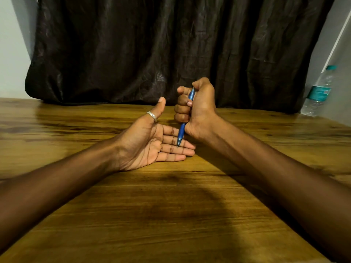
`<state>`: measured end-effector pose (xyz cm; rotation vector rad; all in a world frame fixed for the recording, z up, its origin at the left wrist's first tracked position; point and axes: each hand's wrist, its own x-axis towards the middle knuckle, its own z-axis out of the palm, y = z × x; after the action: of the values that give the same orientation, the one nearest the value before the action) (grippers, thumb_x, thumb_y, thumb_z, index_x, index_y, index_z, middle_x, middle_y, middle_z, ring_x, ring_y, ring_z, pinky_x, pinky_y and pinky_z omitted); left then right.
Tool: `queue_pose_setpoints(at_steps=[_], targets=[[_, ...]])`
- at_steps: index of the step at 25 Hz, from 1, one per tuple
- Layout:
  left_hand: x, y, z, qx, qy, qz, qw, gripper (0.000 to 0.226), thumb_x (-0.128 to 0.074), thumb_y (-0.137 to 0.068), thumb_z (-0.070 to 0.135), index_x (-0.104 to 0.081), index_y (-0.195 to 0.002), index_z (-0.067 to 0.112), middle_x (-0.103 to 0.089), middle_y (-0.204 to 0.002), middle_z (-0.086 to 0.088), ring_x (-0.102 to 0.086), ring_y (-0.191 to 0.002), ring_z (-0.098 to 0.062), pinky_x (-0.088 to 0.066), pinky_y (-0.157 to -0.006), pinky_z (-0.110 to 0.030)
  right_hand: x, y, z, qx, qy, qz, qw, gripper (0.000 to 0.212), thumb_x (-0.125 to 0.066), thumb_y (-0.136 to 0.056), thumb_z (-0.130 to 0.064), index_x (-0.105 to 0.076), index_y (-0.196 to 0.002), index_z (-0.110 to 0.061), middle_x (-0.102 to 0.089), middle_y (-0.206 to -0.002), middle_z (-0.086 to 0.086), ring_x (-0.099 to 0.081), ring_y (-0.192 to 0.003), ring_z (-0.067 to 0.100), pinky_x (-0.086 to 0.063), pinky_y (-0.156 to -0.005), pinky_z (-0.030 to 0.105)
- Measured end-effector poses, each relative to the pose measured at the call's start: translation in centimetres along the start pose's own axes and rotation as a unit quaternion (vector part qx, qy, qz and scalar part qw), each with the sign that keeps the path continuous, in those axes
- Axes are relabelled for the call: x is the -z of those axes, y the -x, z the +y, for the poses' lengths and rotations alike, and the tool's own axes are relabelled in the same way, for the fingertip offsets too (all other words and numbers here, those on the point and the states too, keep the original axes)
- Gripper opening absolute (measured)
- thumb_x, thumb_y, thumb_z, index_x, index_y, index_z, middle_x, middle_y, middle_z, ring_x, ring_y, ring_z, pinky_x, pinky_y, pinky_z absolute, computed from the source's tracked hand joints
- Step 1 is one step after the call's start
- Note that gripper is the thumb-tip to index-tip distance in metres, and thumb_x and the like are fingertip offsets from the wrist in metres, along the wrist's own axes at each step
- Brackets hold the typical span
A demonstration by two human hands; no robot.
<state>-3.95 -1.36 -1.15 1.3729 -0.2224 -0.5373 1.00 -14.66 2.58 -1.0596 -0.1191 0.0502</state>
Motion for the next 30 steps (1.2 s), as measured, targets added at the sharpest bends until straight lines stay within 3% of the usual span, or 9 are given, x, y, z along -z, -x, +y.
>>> queue_pose_setpoints(at_steps=[30], targets=[[0.04,0.0,0.01,0.0,-0.01,-0.009,1.0,0.108,-0.027,-0.087,0.083,-0.053,-0.136,-0.009,-0.069,-0.125,-0.031,-0.068,-0.121,-0.037,-0.051,-0.105,-0.043,-0.08,-0.13,0.05,-0.009,0.004,0.017,1.0,0.03,-0.033,-0.093,-0.033,-0.052,-0.08,-0.013,-0.026,-0.047,-0.007,-0.017,-0.041,0.009,-0.013,-0.041,0.018]])
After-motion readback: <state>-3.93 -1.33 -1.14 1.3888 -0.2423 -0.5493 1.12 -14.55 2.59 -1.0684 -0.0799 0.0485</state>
